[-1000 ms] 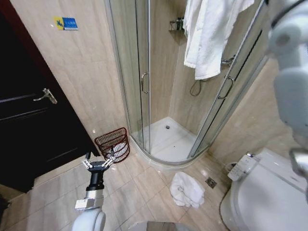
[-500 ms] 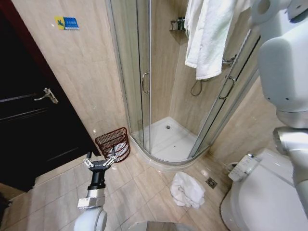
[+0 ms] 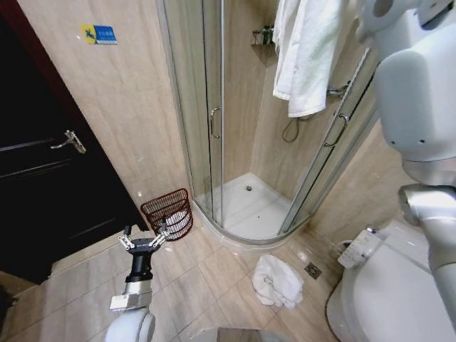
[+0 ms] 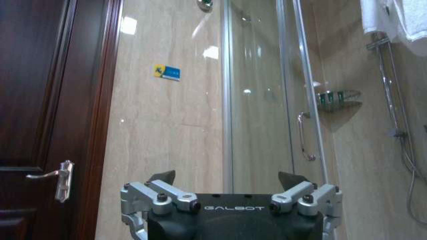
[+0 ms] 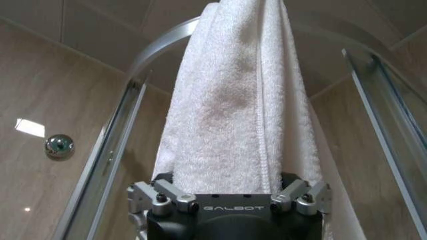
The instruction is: Discard the used towel into the hamper.
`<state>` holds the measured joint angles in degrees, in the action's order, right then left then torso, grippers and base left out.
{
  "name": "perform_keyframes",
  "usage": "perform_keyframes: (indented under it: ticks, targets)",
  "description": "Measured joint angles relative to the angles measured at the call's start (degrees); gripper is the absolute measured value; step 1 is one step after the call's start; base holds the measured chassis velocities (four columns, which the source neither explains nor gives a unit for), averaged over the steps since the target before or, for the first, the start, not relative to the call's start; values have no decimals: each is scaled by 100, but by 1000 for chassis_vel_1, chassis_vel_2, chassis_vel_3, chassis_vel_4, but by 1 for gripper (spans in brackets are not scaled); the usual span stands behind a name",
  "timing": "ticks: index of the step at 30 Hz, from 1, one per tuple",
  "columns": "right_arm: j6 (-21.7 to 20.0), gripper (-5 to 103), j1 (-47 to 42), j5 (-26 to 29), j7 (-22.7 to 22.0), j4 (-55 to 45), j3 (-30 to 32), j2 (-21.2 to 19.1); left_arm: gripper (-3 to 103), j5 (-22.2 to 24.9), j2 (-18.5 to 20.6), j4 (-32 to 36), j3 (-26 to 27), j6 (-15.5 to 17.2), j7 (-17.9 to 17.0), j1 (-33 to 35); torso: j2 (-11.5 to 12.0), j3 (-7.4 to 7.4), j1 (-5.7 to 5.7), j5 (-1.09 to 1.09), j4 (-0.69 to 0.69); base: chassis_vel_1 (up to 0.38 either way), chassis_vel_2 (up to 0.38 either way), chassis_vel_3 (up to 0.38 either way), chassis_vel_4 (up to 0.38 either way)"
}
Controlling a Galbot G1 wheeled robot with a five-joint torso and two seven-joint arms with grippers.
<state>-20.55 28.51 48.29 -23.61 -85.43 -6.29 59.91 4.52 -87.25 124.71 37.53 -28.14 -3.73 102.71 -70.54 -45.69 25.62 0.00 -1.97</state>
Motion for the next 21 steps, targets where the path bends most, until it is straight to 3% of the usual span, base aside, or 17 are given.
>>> perform_keyframes:
  ticks: [2, 4, 6, 7, 11, 13, 15, 18, 19, 21]
  targets:
    - [59, 88, -10, -62, 9, 30, -29, 31, 100, 14, 18, 0, 9, -28, -2, 13, 0, 0, 0, 0, 0, 0, 0, 0, 0]
    - [69, 88, -17, -74, 3, 37, -31, 56, 100, 26, 35, 0, 17, -36, -5, 16, 0, 0, 0, 0, 0, 0, 0, 0, 0]
    - [76, 70, -18, -87, -1, 54, -32, 79, 100, 47, 65, 9, 30, -40, -9, 21, 0, 0, 0, 0, -1, 0, 0, 0, 0]
    - [76, 70, -18, -87, -1, 54, -32, 79, 100, 47, 65, 9, 30, -40, -9, 21, 0, 0, 0, 0, -1, 0, 0, 0, 0]
    - [77, 48, -17, -94, -8, 72, -48, 80, 100, 59, 96, -23, 48, -79, -16, 42, 0, 0, 0, 0, 0, 0, 0, 0, 0]
    - [77, 48, -17, -94, -8, 78, -50, 76, 100, 56, 95, -30, 46, -84, -16, 44, 0, 0, 0, 0, 0, 0, 0, 0, 0]
    - [78, 37, -19, -94, -1, 117, -54, 39, 100, 30, 78, -63, 24, -118, -16, 73, 0, 0, 0, 0, 0, 0, 0, 0, 0]
    - [79, 32, -25, -91, 10, 116, -63, 19, 100, 22, 80, -74, 19, -123, -16, 79, 0, 0, 0, 0, 0, 0, 0, 0, 0]
    - [78, 21, -34, -86, 15, 111, -68, 12, 100, 11, 86, -93, 23, -124, -17, 72, 0, 0, 0, 1, 0, 0, 0, 0, 0]
    - [78, 21, -38, -84, 17, 108, -70, 12, 100, 7, 87, -98, 23, -124, -17, 69, 0, 0, 0, 0, 0, 0, 0, 0, 0]
